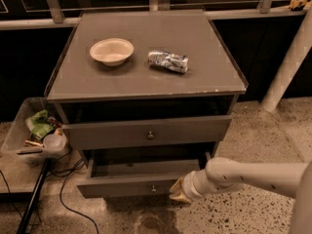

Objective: Close middle drawer

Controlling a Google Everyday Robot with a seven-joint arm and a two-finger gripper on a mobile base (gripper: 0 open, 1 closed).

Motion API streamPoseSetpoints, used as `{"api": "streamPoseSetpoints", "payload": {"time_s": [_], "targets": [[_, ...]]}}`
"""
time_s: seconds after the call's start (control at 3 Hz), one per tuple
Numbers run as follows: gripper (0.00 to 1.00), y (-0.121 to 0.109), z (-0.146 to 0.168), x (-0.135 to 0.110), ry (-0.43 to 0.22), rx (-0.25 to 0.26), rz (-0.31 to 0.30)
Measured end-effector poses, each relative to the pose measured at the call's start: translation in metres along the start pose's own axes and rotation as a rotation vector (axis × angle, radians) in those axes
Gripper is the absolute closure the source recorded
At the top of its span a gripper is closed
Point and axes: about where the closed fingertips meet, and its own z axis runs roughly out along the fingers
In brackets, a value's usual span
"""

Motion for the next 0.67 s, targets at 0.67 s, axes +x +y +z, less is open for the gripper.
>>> {"api": "streamPoseSetpoints", "payload": {"time_s": [0.67], "targets": [[0.87, -0.0423, 0.0038, -0.0078, -0.007, 0.026, -0.013]]}}
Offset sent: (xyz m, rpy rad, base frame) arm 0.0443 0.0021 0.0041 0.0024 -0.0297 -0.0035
